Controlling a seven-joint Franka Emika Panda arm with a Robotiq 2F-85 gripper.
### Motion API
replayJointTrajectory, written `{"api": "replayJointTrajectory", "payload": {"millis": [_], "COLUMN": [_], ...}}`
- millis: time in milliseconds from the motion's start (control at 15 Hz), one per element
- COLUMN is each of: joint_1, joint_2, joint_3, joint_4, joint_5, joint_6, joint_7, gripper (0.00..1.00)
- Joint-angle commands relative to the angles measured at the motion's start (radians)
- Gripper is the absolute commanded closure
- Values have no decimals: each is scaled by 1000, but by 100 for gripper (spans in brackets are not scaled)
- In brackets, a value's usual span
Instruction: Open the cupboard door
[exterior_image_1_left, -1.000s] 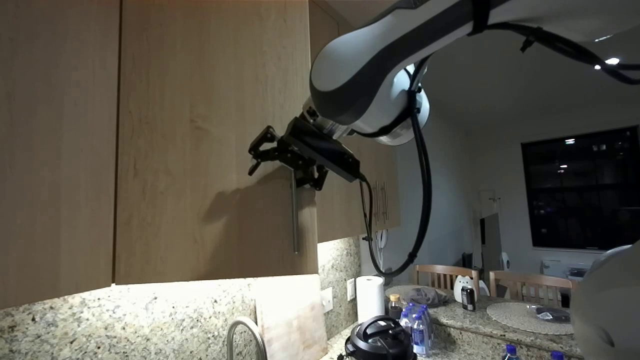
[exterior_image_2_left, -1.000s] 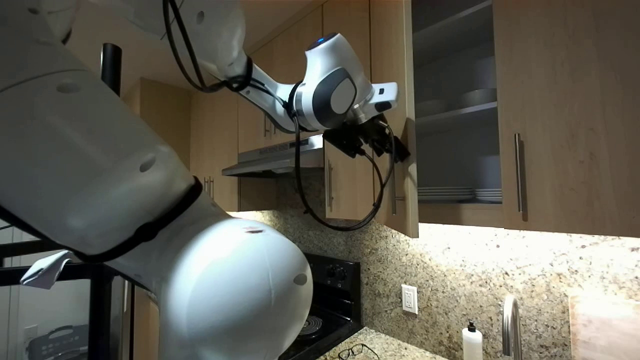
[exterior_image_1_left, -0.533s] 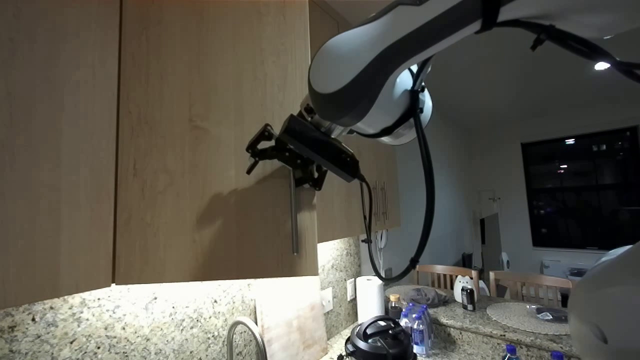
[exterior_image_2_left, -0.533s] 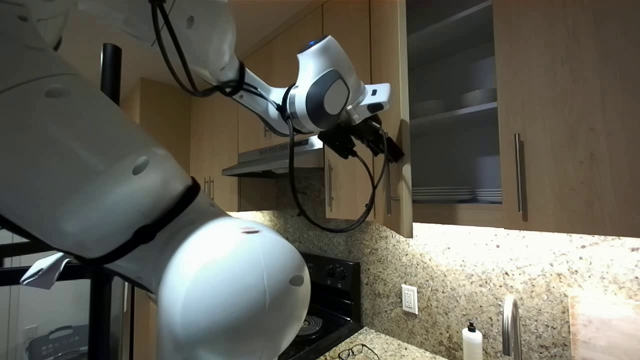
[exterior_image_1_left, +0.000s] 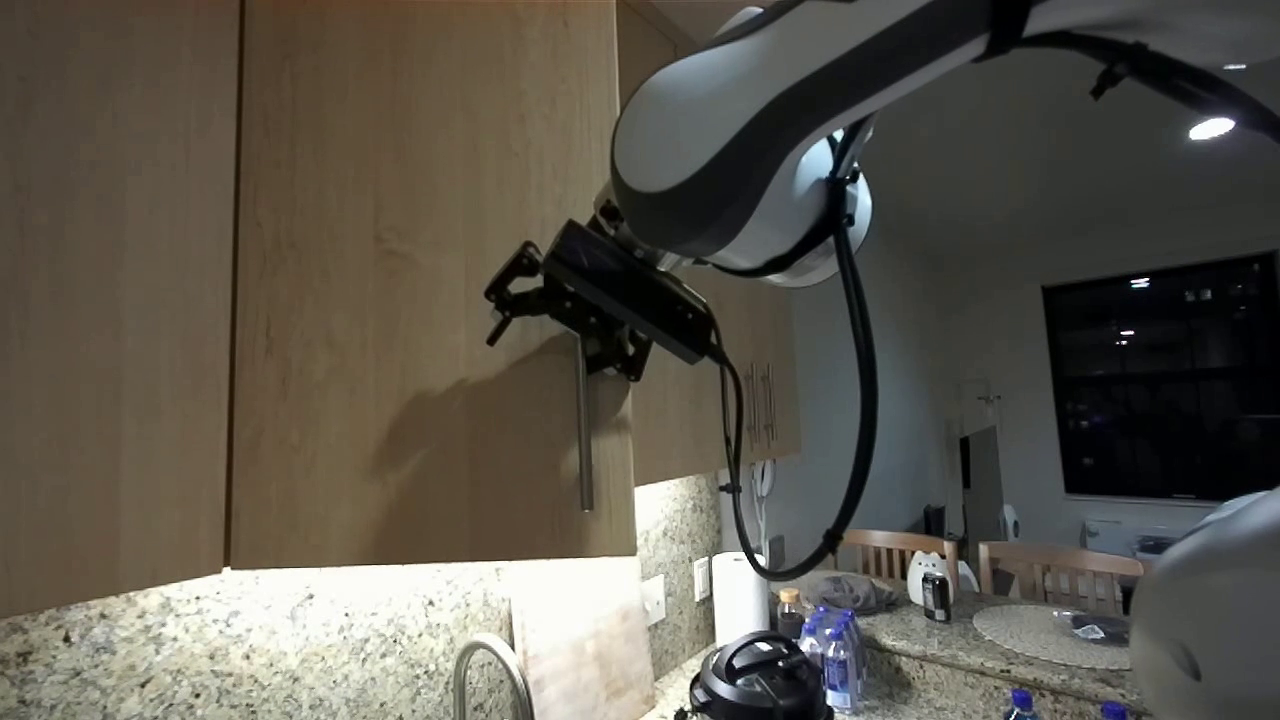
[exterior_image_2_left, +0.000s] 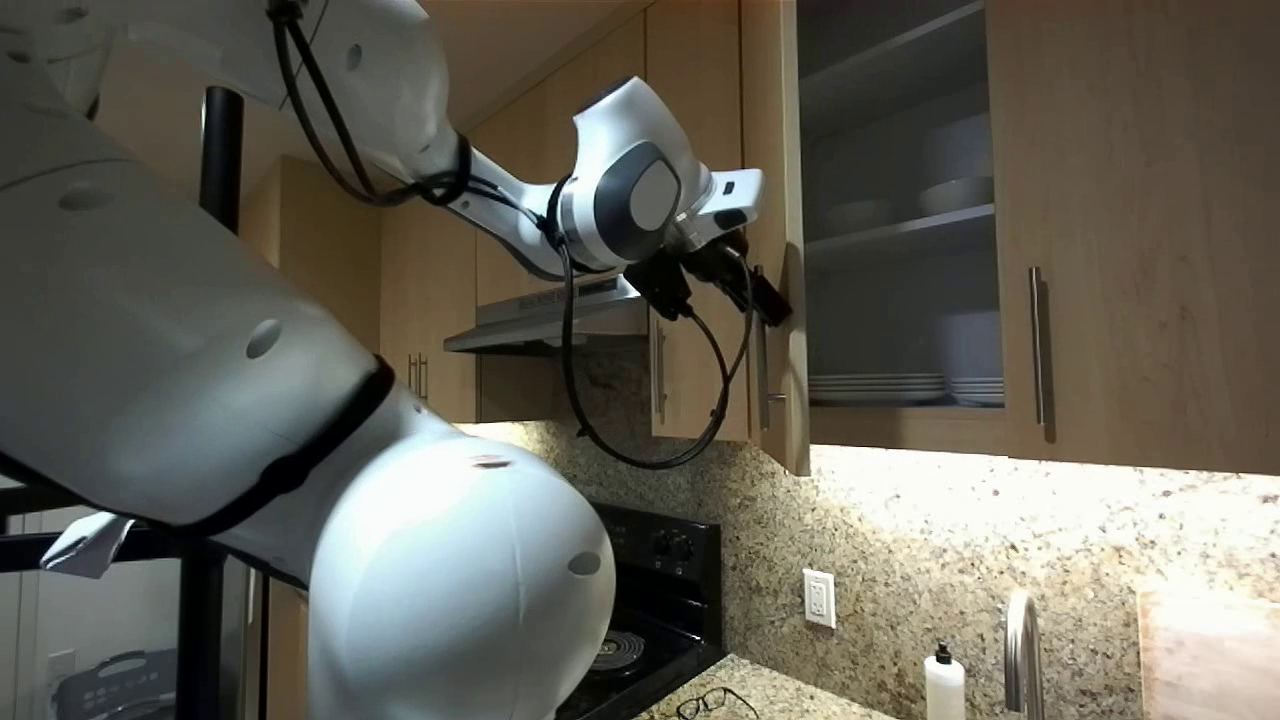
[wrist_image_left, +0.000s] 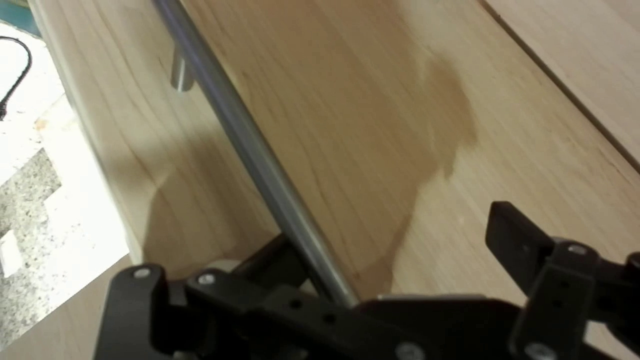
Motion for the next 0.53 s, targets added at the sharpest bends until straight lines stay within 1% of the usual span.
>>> {"api": "replayJointTrajectory", "payload": {"millis": [0, 467], "joint_1": [80, 81], "joint_2": [124, 120], "joint_3": [80, 91], "joint_4": [46, 49], "joint_5": [25, 23], "joint_6": [12, 8], "joint_7": [125, 145], "gripper": [0, 0]}}
